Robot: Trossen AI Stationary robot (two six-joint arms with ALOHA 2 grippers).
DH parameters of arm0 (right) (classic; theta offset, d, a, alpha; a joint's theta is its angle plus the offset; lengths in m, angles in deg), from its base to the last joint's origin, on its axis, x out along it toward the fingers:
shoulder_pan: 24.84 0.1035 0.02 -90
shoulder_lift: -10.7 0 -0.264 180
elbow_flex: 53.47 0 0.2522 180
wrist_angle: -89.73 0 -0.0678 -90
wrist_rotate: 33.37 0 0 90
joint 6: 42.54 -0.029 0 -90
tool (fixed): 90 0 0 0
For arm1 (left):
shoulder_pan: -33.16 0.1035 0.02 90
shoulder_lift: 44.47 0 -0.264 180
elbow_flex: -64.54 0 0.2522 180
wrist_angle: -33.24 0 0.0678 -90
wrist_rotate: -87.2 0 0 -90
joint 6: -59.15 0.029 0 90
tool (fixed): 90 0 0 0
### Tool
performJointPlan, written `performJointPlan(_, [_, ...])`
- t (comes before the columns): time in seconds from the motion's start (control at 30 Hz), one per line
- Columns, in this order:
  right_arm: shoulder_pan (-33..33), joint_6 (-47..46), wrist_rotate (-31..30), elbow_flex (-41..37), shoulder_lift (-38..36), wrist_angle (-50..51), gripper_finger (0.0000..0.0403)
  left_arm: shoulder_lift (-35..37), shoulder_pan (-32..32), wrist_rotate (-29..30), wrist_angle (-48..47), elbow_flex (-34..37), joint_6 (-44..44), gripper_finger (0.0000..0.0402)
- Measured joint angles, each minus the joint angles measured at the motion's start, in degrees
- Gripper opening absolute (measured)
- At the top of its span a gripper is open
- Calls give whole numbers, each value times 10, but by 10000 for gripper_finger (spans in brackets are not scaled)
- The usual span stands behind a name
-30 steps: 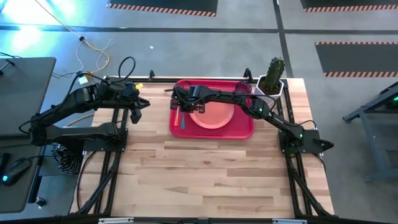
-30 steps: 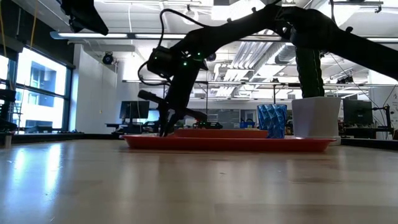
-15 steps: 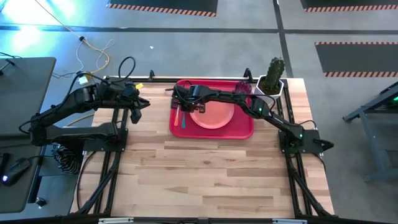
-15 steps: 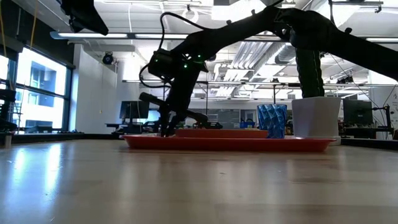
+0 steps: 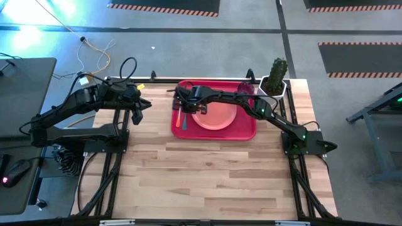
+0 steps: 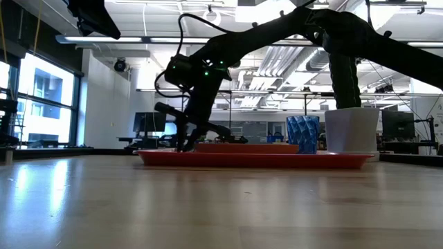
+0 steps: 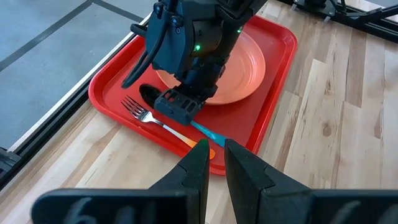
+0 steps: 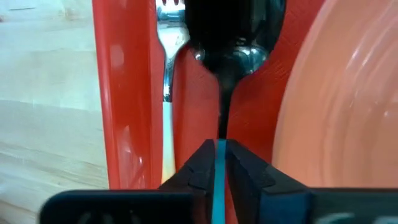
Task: Pick and place plate/cup/fork/spoon on tray
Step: Put the blue spoon on the orange tray on the right side of the orange fork
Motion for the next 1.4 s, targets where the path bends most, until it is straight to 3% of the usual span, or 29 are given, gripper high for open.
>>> performJointPlan(0.27, [-4, -2, 4, 0, 0, -25, 82, 0, 0, 0, 0, 0, 0, 42])
performJointPlan(0.77, [-6, 20, -14, 21, -8, -24, 70, 0, 0, 0, 0, 0, 0, 42])
performJointPlan(1.0, [-2, 81, 24, 21, -18, -43, 69, 0, 0, 0, -12, 0, -2, 42])
performJointPlan(1.4, [32, 200, -6, 21, -91, -27, 69, -2, 0, 1, -25, 1, -23, 42])
